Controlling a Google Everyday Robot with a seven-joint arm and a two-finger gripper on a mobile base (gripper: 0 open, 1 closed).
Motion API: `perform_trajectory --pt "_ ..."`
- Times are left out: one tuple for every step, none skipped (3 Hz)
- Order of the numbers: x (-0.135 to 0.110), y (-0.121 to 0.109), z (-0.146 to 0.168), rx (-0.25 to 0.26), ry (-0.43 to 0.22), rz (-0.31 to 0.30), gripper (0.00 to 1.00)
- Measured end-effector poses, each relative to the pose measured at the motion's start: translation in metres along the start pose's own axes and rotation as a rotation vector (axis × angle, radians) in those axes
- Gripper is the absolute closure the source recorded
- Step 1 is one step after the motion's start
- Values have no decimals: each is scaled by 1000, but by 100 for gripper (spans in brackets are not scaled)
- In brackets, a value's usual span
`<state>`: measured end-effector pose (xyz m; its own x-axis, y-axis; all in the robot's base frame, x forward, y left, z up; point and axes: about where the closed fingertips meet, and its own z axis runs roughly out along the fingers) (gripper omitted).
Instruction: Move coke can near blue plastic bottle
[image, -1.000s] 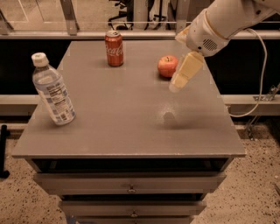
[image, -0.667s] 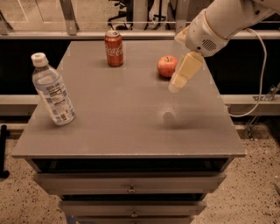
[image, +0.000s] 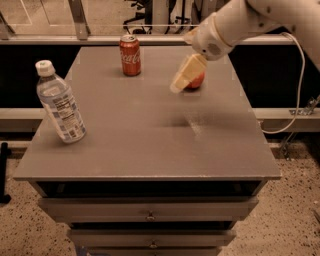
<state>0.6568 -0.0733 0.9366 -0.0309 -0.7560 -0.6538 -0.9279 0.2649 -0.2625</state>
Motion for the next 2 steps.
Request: perform_trajectory --pt "-23 -45 40 9 -99 34 0" --pt "-37 -85 76 21 -165 88 0"
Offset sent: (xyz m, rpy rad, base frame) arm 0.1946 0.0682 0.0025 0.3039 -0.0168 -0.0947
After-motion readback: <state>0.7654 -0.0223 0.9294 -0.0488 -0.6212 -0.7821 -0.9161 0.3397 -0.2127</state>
